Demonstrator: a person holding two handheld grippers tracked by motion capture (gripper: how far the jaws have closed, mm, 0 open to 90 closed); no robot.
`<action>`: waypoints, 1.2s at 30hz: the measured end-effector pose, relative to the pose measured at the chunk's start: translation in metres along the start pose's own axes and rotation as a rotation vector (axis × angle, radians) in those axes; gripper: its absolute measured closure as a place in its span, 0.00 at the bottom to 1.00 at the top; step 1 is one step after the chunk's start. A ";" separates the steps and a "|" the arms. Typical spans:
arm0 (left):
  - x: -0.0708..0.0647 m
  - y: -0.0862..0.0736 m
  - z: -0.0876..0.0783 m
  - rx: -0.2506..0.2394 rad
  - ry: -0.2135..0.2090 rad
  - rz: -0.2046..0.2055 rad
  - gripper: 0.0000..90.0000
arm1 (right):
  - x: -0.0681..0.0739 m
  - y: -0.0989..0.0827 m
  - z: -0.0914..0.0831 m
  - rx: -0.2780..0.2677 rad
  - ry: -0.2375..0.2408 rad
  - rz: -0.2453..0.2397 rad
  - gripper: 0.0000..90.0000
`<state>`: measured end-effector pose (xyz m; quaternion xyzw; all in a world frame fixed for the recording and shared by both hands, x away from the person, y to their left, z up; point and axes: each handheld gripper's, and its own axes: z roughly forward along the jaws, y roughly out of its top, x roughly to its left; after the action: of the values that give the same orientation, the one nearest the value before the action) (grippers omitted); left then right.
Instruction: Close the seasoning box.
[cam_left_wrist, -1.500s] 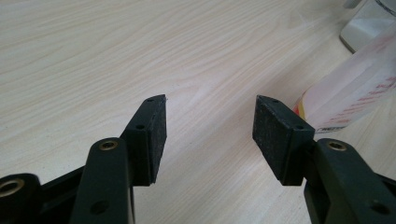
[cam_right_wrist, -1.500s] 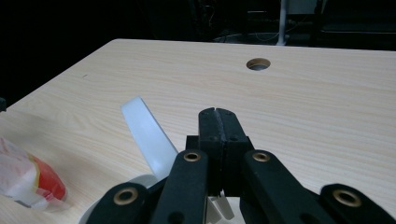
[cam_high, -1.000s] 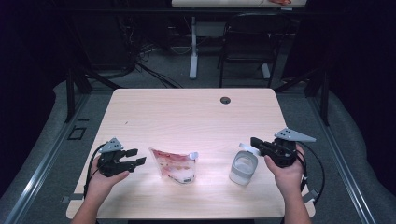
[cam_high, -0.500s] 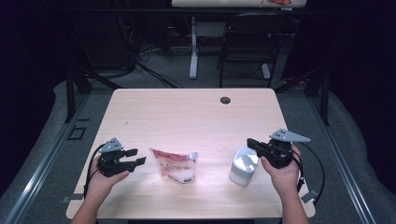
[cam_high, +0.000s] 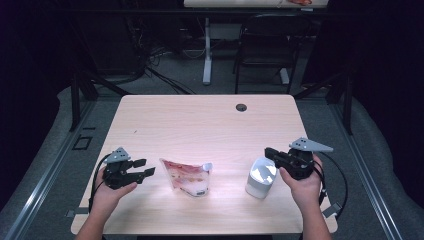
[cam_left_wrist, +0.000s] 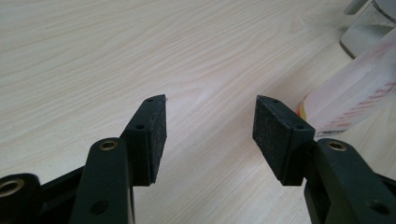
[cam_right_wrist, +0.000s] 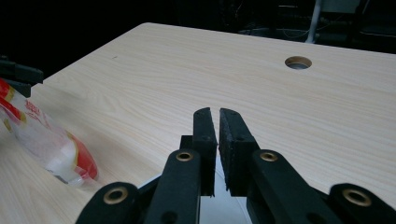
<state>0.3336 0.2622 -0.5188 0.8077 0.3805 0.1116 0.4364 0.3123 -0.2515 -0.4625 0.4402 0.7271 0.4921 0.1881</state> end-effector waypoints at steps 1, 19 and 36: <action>0.000 0.000 -0.001 -0.002 -0.001 -0.003 0.50 | 0.000 0.001 0.000 -0.001 0.000 -0.005 0.95; 0.006 -0.001 -0.008 -0.037 0.012 -0.031 0.50 | 0.020 0.011 -0.001 -0.012 0.060 -0.052 0.83; 0.007 0.002 -0.012 -0.064 0.025 -0.033 0.47 | 0.027 0.005 -0.016 -0.046 0.027 -0.071 0.49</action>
<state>0.3333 0.2742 -0.5112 0.7853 0.3955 0.1268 0.4591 0.2884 -0.2371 -0.4468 0.4028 0.7332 0.5077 0.2057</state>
